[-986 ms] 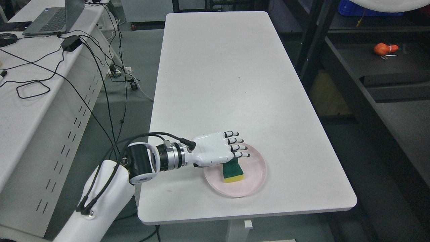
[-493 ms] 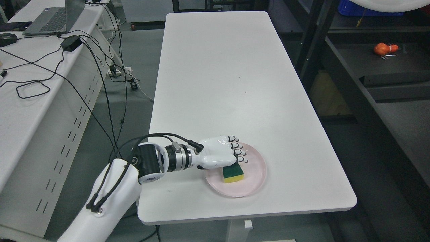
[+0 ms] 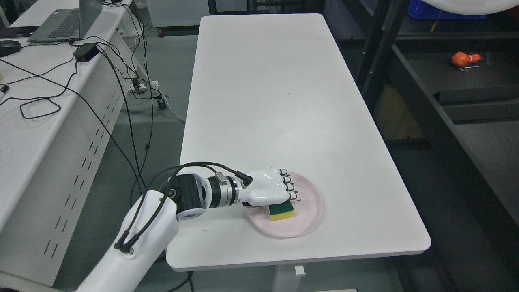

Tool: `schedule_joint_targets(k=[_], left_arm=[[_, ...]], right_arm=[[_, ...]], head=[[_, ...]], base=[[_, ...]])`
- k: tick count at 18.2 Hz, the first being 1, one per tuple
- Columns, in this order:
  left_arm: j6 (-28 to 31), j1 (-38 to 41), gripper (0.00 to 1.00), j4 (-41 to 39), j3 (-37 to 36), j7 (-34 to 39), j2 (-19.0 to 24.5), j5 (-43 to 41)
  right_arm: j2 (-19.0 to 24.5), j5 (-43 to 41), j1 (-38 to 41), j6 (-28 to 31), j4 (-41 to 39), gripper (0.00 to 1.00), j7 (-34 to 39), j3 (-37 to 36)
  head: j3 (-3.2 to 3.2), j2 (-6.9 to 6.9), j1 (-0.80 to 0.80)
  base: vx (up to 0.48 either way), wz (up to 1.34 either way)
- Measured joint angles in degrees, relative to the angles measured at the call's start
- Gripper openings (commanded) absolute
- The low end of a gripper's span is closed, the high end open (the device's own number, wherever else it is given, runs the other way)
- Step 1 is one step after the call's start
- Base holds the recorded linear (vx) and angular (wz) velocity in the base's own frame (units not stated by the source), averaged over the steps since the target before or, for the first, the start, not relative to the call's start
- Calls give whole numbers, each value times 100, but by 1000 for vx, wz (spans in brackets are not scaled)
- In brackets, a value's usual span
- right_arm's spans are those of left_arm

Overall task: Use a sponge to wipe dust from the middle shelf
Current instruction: 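Lower the left hand onto the green-yellow sponge and close fingers around it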

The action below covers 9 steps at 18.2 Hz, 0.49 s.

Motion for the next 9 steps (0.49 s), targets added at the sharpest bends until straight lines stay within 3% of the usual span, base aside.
schedule_joint_targets(k=[3,9], left_arm=[[0,-51,60,92,-29,-33,-56,-4],[17,-62,47,232,-50,-41,-127,-3]], right_arm=[[0,0,0,0,0,100,0,0],[0,0,0,0,0,100,-1,0]], head=[[0,0,0],[0,0,0]], base=[[0,0],[0,0]])
